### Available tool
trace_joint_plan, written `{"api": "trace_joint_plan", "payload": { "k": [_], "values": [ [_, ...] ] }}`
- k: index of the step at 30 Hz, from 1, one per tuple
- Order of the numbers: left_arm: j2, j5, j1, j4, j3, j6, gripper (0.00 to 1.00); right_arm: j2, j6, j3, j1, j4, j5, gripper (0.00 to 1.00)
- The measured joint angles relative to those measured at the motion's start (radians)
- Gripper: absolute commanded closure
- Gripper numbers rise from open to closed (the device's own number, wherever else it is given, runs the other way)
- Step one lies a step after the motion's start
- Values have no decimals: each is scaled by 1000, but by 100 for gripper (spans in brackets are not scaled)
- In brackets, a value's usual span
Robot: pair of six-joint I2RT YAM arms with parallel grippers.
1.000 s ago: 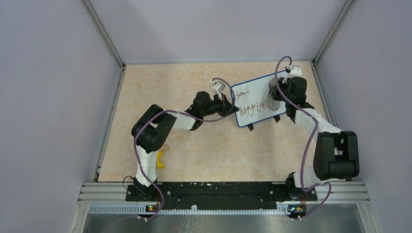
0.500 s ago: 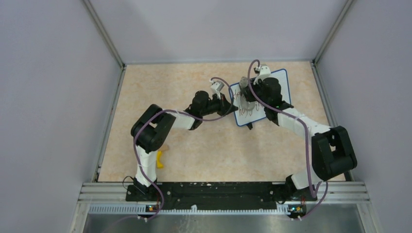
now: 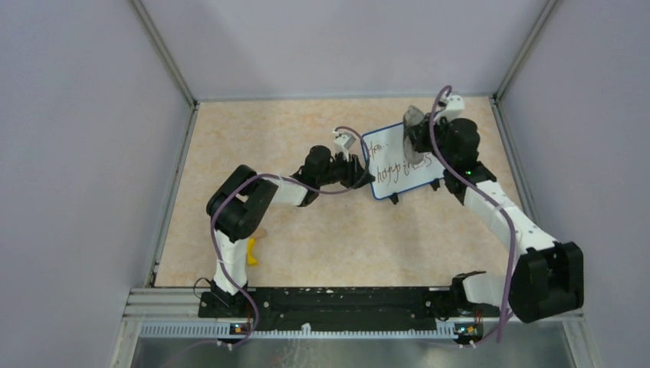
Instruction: Erase the whiteboard
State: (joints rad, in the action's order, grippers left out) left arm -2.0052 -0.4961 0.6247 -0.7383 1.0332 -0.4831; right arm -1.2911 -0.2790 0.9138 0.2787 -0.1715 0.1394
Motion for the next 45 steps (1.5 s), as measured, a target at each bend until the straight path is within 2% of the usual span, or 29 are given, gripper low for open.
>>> {"api": "trace_joint_plan", "payload": {
  "k": [4,7,11,15,17,23,28,30,32,36,41,45],
  "values": [
    [0,-5,0,27,-12,-1,43,130,43,-22,-79,31,-94,100],
    [3,-14,-3,25,-29,-14,30,179,70,-45,-118,39,-158,100],
    [14,-44,-14,-29,-69,-66,27,162,79,-78,-153,47,-179,100],
    [13,-74,-38,-142,-85,-158,27,69,92,-76,-160,42,-168,100],
    [6,-83,-49,-207,-85,-206,29,12,105,-68,-160,39,-160,100],
    [-70,-90,-62,-356,-58,-319,43,-102,121,-14,-210,28,-98,100],
    [-98,-90,-61,-360,-58,-338,54,-166,120,70,-299,20,-29,100],
    [-98,-89,-61,-369,-58,-334,55,-176,123,90,-317,15,-16,100],
    [-98,-87,-61,-367,-58,-329,55,-177,130,97,-320,8,-1,100],
    [-98,-86,-61,-367,-58,-324,64,-197,156,109,-320,-16,45,100],
    [-98,-87,-61,-367,-54,-323,64,-237,192,116,-320,-24,71,100],
    [-99,-87,-61,-361,-42,-323,69,-243,209,116,-320,-23,74,100]
  ]
}}
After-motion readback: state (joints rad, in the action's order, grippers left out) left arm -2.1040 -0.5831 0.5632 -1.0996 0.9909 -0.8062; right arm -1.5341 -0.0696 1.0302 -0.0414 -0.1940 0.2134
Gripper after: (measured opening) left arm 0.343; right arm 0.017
